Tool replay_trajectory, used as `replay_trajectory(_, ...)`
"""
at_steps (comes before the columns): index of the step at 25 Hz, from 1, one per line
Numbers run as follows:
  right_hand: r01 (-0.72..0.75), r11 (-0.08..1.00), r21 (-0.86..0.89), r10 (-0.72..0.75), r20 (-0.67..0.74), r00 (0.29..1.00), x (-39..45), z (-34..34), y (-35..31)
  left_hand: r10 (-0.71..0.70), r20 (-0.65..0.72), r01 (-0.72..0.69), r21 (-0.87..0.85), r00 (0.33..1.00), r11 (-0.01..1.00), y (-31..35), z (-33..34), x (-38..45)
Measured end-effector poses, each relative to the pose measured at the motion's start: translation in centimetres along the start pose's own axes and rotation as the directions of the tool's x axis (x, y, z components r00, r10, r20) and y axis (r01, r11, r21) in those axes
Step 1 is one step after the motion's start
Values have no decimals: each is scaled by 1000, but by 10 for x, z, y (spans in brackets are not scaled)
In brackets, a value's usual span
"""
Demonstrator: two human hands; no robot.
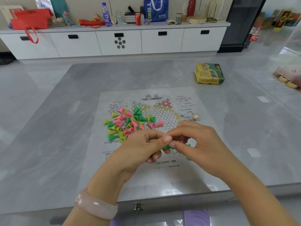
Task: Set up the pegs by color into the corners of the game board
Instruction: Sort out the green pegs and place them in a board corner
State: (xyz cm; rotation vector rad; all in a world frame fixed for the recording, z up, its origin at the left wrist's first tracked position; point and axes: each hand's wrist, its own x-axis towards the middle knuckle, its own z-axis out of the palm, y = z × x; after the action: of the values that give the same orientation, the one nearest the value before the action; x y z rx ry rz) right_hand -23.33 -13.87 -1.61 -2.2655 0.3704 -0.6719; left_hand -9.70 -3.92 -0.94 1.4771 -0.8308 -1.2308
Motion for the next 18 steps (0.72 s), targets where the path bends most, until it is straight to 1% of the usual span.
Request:
replay_trajectory(2, -12, 1000, -11, 11, -21, 1000, -1, 0, 0, -3, 4, 3, -1, 1000, 1000, -1, 1, 1)
replay_trajectory(4, -47, 999, -24, 45, -81, 996, -1, -4, 1, -9, -21, 9, 12, 1000, 1000, 0, 0, 1)
replay_trajectory(6, -141, 990, -15, 137, -153, 979, -2, -13, 4, -7, -93, 11, 43, 996, 999, 0, -3, 1)
replay_trajectory(7, -198, 980, -22, 192, -162, 968, -2, -17, 7, 7, -148, 4, 73, 989, 997, 0, -5, 2)
replay_trajectory(8, -246, 967, -69, 235, -141, 962, -3, -18, 10, 30, -208, -5, 119, 978, 993, -2, -8, 3)
replay_trajectory(9, -267, 951, -159, 255, -94, 962, -4, -19, 13, 60, -260, -14, 176, 964, 984, -4, -10, 5)
replay_trajectory(11, -211, 905, -369, 235, 22, 972, -6, -14, 18, 109, -316, -22, 268, 942, 963, -7, -12, 7)
replay_trajectory(12, -179, 885, -430, 228, 63, 972, -6, -10, 20, 121, -327, -24, 286, 937, 958, -8, -13, 7)
replay_trajectory(14, -166, 862, -479, 236, 88, 968, -6, -7, 22, 131, -337, -31, 287, 932, 958, -9, -14, 8)
replay_trajectory(18, -146, 845, -514, 237, 116, 965, -6, -4, 22, 136, -352, -40, 267, 926, 963, -9, -16, 9)
